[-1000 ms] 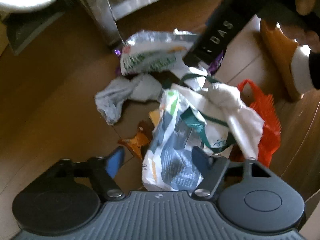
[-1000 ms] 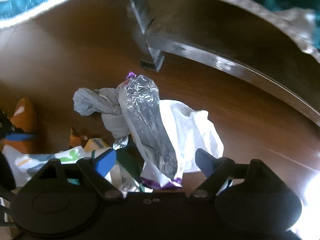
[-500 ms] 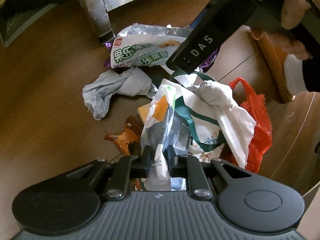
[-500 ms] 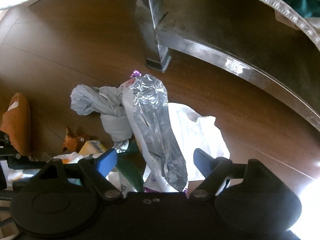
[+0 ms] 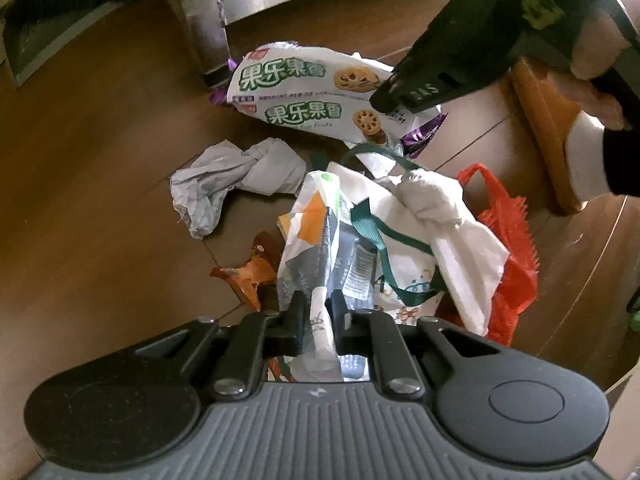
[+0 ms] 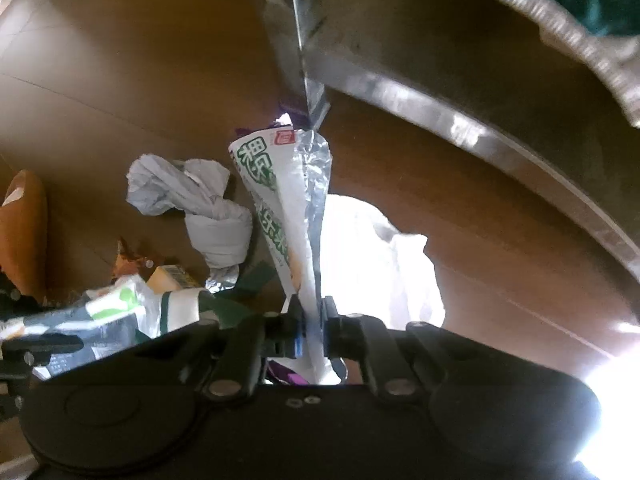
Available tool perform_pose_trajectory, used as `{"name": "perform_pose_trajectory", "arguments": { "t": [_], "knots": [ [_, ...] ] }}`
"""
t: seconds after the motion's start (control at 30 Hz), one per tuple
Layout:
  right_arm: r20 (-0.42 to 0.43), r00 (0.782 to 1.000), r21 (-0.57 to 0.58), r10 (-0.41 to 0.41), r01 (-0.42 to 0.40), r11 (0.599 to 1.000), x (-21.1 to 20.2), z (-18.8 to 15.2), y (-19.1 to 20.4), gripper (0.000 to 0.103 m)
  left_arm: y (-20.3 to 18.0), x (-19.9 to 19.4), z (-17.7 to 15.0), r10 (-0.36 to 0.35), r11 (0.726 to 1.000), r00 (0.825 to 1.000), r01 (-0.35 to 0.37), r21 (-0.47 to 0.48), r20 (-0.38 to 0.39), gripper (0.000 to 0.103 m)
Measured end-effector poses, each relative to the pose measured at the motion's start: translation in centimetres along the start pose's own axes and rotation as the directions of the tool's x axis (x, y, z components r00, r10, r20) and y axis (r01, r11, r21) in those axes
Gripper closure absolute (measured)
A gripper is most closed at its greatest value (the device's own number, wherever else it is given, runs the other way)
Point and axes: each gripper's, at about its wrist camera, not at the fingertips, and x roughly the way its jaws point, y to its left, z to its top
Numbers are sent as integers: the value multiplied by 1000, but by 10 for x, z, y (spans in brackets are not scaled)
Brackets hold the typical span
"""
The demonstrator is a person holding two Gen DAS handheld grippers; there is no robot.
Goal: Collect trash
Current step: 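Lower both tools to the pile, left grasps white wrapper while right grasps snack bag, then lift both held wrappers up to the teal wastebasket on the bench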
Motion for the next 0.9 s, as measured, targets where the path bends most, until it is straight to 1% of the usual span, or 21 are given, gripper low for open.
{"name": "perform_pose_trajectory", "arguments": {
  "t": [0.13,0.27,0.37,0.47,0.57,0.63,0.73,0.83,0.9],
  "knots": [
    [12,1000,-34,-4,5,999,-26,-4,3,98,3,-17,3,1,1000,1000,-1,-13,12,92],
    [38,999,-63,-13,15,998,-62,-7,7,98,7,-46,6,2,999,999,0,-45,32,92],
    [57,998,-63,-7,11,998,-96,-5,7,98,4,-74,7,22,998,998,-19,-57,53,92],
    [85,996,-70,-8,14,997,-138,-11,10,98,-2,-105,8,28,996,997,-21,-91,76,92],
    [125,992,-67,-15,23,997,-183,-20,13,98,-12,-142,7,50,994,992,-38,-107,116,92],
    [155,988,-61,-22,32,998,-214,-27,16,98,-21,-168,6,58,992,987,-40,-123,151,92],
    [211,977,-50,-43,54,997,-263,-39,18,98,-34,-209,4,99,987,974,-69,-147,204,92],
    [268,961,-29,-64,75,997,-312,-54,19,98,-46,-251,2,129,978,956,-80,-190,264,92],
    [305,949,-16,-75,84,996,-343,-62,17,98,-54,-280,2,149,973,940,-83,-217,308,92]
  ]
}}
